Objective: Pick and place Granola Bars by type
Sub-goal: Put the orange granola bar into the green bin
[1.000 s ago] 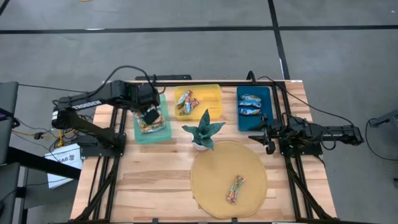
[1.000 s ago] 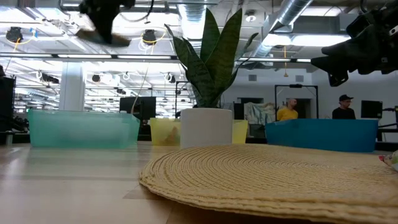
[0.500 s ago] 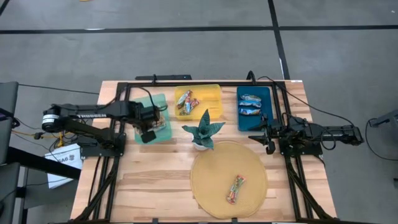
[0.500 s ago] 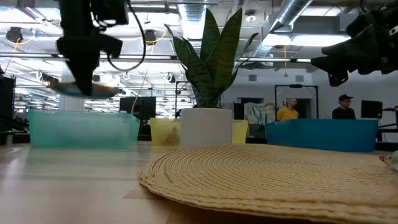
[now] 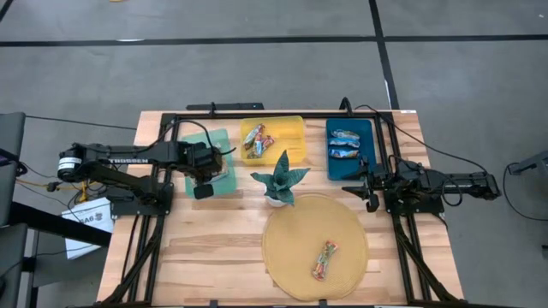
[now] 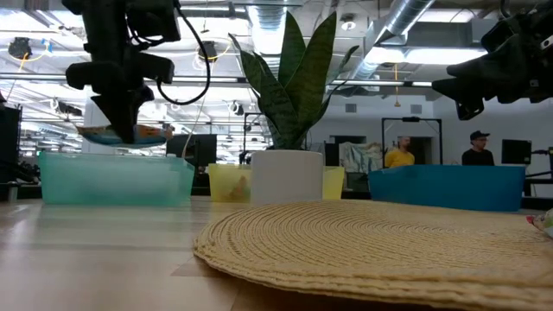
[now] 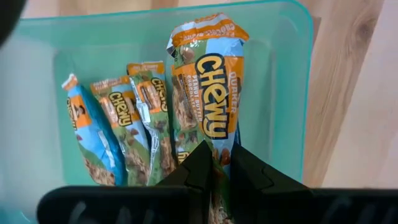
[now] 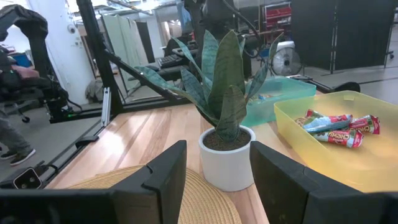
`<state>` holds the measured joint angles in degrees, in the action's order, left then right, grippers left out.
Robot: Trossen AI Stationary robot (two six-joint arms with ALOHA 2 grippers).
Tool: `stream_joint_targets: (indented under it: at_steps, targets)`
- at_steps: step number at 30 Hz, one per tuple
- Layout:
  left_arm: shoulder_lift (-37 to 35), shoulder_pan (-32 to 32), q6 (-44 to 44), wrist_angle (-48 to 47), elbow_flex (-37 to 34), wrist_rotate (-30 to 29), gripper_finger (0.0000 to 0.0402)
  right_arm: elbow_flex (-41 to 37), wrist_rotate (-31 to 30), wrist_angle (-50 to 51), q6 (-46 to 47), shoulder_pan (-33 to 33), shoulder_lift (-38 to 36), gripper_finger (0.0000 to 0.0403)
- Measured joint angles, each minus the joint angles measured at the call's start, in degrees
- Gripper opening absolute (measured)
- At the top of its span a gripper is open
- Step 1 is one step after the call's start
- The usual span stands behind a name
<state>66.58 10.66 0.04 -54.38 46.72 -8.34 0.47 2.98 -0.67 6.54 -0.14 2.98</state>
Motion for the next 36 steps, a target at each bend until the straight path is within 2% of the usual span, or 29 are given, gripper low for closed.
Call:
stream_joint_targets:
  at_steps: [6, 13, 17, 24, 28, 36]
  targets:
    - [1.82, 2.03, 3.2, 0.32, -0.6, -1.61, 0.0029, 0.0, 0.0, 0.0, 0.0, 0.02, 0.01, 0.0169]
    - [6.1, 3.5, 5.22, 7.9, -5.4, -1.86, 0.0029, 0.01, -0.01, 0.0, 0.0, 0.01, 0.01, 0.0169]
    - [7.22, 3.53, 5.14, 11.91, -7.51, -5.32, 0.0029, 0.0, 0.0, 0.0, 0.0, 0.0, 0.0, 0.0169]
    - [7.3, 3.54, 5.65, 12.95, -8.02, -4.57, 0.003, 0.0, 0.0, 0.0, -0.02, 0.0, 0.02, 0.0169]
    - [7.3, 3.54, 6.22, 12.93, -8.02, -2.61, 0.0045, 0.0, 0.0, 0.0, -0.02, 0.0, 0.02, 0.0169]
    - [7.3, 3.54, 6.2, 12.93, -8.02, -2.79, 0.01, 0.0, 0.0, 0.0, -0.02, 0.02, 0.0, 0.0169]
